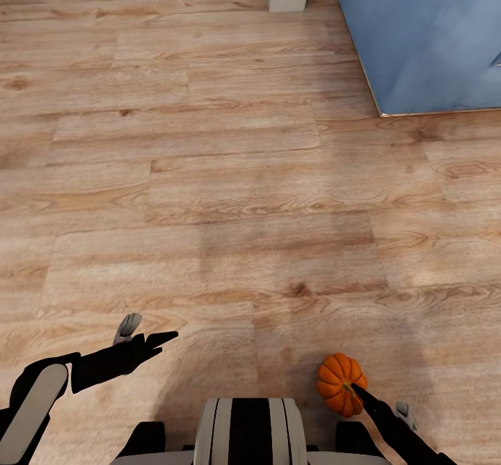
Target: Place each of the two pumpkins and all three candles from the living room inside a cabinet in the living room (use any cabinet), then make sure every cabinet is closed, and position the cauldron so it is next to a table in the living room.
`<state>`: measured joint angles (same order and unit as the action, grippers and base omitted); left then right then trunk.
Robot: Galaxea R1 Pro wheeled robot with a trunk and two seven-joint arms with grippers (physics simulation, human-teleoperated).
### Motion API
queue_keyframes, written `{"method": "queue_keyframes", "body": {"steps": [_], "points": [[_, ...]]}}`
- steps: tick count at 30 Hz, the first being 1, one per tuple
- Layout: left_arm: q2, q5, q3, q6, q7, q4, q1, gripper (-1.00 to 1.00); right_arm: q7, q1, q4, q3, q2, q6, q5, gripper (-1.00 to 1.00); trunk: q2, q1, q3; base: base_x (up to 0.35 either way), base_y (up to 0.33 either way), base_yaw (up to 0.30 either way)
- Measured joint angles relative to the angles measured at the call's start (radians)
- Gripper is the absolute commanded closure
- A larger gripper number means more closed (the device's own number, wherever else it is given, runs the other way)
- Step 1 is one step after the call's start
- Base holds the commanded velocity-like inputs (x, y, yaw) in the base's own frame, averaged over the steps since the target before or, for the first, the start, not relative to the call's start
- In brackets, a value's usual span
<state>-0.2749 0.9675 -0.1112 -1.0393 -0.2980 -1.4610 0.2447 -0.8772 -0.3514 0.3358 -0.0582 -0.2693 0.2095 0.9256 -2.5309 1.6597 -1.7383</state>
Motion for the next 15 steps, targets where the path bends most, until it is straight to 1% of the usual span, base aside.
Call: {"method": "queue_keyframes", "body": {"steps": [15], "points": [[0.000,0.001,0.000,0.000,0.000,0.000,0.000,-1.00,-0.001,0.000,0.000,0.002,0.000,0.000,0.000,1.00,0.000,0.000,0.000,0.000,0.000,0.000]]}}
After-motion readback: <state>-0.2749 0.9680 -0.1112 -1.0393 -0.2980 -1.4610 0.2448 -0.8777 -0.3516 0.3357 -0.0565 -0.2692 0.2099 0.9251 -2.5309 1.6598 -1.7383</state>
